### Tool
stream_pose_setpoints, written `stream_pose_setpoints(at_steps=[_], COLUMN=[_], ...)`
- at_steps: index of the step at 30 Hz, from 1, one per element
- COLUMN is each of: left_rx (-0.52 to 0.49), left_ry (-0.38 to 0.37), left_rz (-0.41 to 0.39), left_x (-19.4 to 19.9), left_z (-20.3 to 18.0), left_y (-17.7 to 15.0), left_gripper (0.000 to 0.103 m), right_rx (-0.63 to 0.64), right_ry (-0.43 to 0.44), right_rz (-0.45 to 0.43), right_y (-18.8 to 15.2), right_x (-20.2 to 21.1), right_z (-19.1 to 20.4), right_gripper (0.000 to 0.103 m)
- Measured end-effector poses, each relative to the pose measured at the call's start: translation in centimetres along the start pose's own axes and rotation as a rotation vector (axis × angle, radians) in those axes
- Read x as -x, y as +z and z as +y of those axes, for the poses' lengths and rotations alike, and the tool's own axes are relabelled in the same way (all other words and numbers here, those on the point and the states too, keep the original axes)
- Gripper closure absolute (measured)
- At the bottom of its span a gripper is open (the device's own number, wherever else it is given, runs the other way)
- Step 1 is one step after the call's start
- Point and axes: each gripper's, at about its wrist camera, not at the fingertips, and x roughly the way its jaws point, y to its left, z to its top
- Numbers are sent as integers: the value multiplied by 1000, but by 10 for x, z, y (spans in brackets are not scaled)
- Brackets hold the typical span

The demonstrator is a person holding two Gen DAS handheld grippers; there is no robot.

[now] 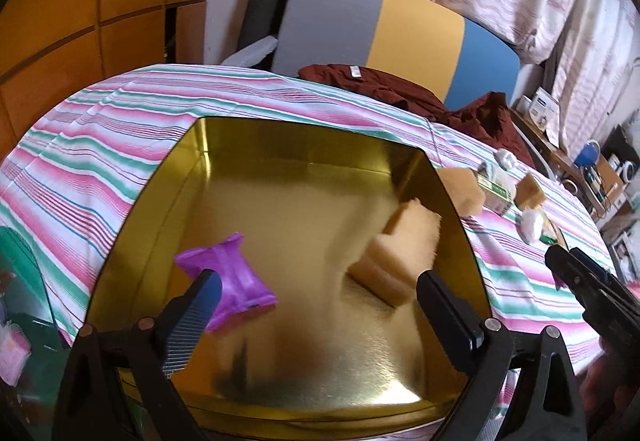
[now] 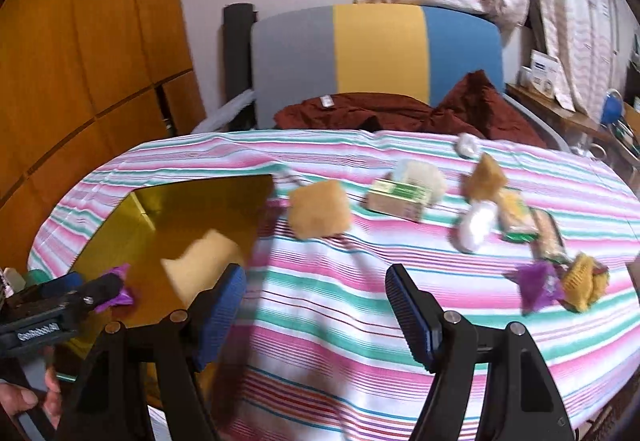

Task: Organize objects
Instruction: 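Grasp the yellow knitted pouch with the right gripper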

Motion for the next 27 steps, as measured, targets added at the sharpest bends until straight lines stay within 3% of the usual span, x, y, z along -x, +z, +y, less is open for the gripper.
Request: stream_pose_setpoints(at_steps=[9, 13, 22, 27], left_rx=[-75, -96, -224, -278], left_ry=[-50, -122, -205, -236], left_rz=[6, 20, 33, 77], left_x=[2, 5, 10, 5], left_z=[-31, -52, -115, -145], left_y=[-9, -16, -30, -42], left_gripper=[2, 2, 1, 1], right_rx=[-77, -127, -355, -370], right_ry=[-113, -178, -392, -455], right_rz=[55, 72, 52, 6], right_y=[-27, -41, -62, -53], right_x=[1, 2, 13, 20], right_z=[-68, -102, -197, -238], right_gripper=[29, 29, 29, 29])
